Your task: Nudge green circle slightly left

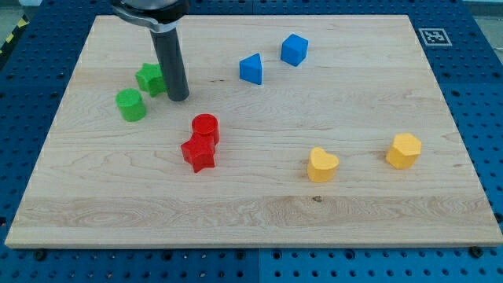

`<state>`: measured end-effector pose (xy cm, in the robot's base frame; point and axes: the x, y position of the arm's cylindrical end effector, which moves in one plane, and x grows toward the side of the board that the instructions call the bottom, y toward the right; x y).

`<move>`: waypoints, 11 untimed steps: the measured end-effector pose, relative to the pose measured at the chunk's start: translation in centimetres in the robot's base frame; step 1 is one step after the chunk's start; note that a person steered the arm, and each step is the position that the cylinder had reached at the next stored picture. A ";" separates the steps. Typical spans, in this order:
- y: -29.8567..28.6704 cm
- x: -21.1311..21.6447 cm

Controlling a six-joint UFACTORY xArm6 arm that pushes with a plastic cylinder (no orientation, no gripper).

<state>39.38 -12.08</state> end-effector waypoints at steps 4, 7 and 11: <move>-3.1 2.0; -5.8 2.5; -11.0 7.1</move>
